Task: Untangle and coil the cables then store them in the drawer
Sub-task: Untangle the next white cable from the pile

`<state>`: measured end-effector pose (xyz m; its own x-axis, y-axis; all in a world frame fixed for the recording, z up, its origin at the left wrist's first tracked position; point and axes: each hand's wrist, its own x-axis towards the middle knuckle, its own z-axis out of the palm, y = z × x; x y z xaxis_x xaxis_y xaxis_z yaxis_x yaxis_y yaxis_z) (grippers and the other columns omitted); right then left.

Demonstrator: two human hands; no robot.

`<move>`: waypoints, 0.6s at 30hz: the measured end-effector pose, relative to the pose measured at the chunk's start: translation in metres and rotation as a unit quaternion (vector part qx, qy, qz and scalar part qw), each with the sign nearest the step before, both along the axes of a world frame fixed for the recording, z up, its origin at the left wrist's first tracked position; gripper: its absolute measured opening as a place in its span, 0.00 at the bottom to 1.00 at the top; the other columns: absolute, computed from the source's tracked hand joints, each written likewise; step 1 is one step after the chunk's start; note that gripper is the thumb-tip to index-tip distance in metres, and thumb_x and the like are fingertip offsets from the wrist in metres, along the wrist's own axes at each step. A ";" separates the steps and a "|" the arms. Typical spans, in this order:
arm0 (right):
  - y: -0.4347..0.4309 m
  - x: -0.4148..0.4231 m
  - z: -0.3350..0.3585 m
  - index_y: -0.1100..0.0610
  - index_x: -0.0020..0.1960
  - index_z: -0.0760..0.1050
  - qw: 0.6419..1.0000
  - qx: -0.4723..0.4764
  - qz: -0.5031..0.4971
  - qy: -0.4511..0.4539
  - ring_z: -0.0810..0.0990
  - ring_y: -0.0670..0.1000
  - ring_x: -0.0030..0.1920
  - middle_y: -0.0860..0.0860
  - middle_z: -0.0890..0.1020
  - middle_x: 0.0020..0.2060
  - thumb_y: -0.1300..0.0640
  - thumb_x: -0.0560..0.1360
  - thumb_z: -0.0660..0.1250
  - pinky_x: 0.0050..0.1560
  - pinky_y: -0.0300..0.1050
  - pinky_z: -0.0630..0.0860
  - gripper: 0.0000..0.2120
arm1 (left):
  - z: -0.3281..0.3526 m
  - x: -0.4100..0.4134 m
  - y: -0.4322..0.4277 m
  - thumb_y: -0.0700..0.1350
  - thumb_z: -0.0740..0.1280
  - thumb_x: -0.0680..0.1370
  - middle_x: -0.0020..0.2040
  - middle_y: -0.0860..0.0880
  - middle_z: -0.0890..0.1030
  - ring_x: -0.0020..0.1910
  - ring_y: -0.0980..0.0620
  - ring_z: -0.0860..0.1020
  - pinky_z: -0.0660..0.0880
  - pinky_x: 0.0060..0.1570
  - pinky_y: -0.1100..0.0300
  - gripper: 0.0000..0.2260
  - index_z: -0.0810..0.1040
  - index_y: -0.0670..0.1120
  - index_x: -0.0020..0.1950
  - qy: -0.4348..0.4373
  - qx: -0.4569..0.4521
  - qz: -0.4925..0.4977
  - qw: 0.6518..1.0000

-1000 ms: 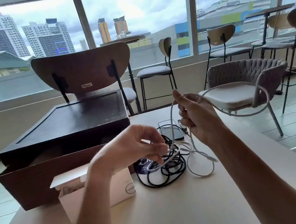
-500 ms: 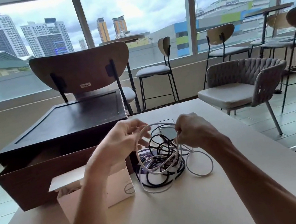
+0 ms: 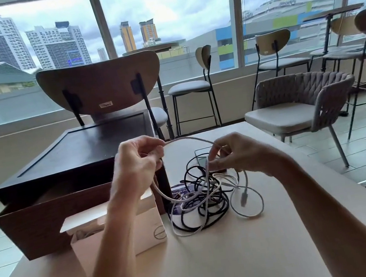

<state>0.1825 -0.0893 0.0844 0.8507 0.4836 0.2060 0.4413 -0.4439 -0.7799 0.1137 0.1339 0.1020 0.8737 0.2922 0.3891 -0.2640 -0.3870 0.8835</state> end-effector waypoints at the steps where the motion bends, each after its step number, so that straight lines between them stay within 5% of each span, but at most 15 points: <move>1: -0.007 -0.001 0.004 0.63 0.49 0.81 0.998 0.049 0.028 0.039 0.70 0.42 0.29 0.43 0.75 0.27 0.56 0.71 0.77 0.30 0.35 0.68 0.12 | -0.003 0.003 0.005 0.36 0.70 0.78 0.39 0.49 0.84 0.35 0.54 0.81 0.83 0.42 0.58 0.08 0.84 0.49 0.45 -0.028 0.023 0.056 0.998; 7: -0.016 -0.001 0.014 0.66 0.55 0.78 0.903 0.334 0.119 0.241 0.62 0.44 0.30 0.50 0.70 0.31 0.57 0.77 0.64 0.29 0.36 0.67 0.13 | -0.013 0.010 0.018 0.40 0.70 0.79 0.38 0.51 0.84 0.37 0.53 0.84 0.83 0.46 0.52 0.05 0.84 0.49 0.47 -0.052 0.127 0.177 0.975; 12: 0.009 -0.006 0.009 0.65 0.54 0.77 0.852 0.387 0.190 0.299 0.64 0.44 0.32 0.50 0.73 0.33 0.60 0.76 0.62 0.33 0.36 0.69 0.11 | -0.016 0.014 -0.006 0.43 0.66 0.82 0.58 0.45 0.82 0.56 0.47 0.80 0.78 0.57 0.52 0.14 0.78 0.44 0.68 -0.131 0.289 0.160 0.935; 18: 0.026 -0.014 0.007 0.63 0.55 0.76 0.784 0.407 0.302 0.358 0.71 0.41 0.31 0.49 0.76 0.36 0.60 0.79 0.61 0.37 0.36 0.74 0.09 | -0.011 0.009 -0.039 0.47 0.66 0.82 0.54 0.52 0.84 0.49 0.60 0.81 0.73 0.52 0.73 0.13 0.81 0.45 0.65 -0.201 0.201 0.086 0.955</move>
